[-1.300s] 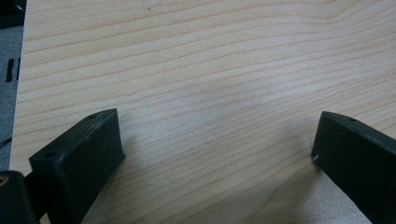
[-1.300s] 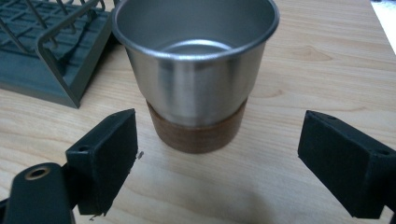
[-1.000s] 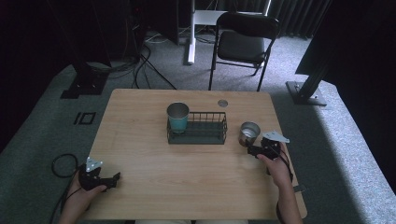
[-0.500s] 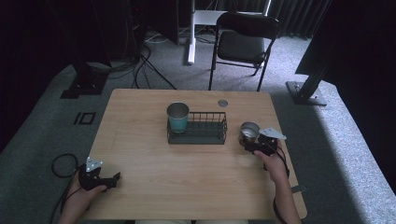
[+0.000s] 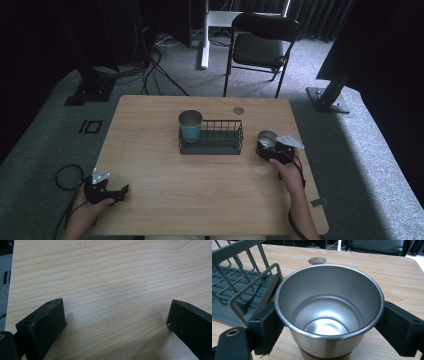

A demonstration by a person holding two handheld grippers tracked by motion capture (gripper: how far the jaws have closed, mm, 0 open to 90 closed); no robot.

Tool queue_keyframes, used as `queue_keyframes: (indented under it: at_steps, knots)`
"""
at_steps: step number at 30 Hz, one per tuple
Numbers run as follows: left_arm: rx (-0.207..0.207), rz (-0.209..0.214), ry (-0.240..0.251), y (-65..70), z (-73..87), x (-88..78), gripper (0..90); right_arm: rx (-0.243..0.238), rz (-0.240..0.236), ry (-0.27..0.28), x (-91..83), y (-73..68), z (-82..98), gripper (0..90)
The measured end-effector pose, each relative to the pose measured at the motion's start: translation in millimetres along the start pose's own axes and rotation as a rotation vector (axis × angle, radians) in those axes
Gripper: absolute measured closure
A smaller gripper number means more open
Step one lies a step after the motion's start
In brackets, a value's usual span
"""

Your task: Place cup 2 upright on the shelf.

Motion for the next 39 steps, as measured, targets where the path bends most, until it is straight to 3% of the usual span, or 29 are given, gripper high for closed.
queue_keyframes:
  at_steps: [14, 22, 39]
  knots:
    - [-0.001, 0.000, 0.000, 0.0, 0.0, 0.0, 2.5, 0.002, 0.023, 0.019, 4.2, -1.3, -1.9, 17.6]
    - [0.000, 0.000, 0.000, 0.0, 0.0, 0.0, 2.5, -0.009, 0.018, -0.004, 0.9, 1.3, -5.2, 18.1]
    - [0.000, 0.000, 0.000, 0.0, 0.0, 0.0, 2.5, -0.021, -0.002, 0.023, -16.0, 8.0, -36.0, 18.2]
Point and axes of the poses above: each handheld gripper's, and its own axes: x roughly forward along the jaws, z roughly out of its underside, y roughly to its right, the point moved 4 cm from there along x, roughly forward along the jaws, and after that the axes turned 14 degrees about -x, right-handed, at the moved point
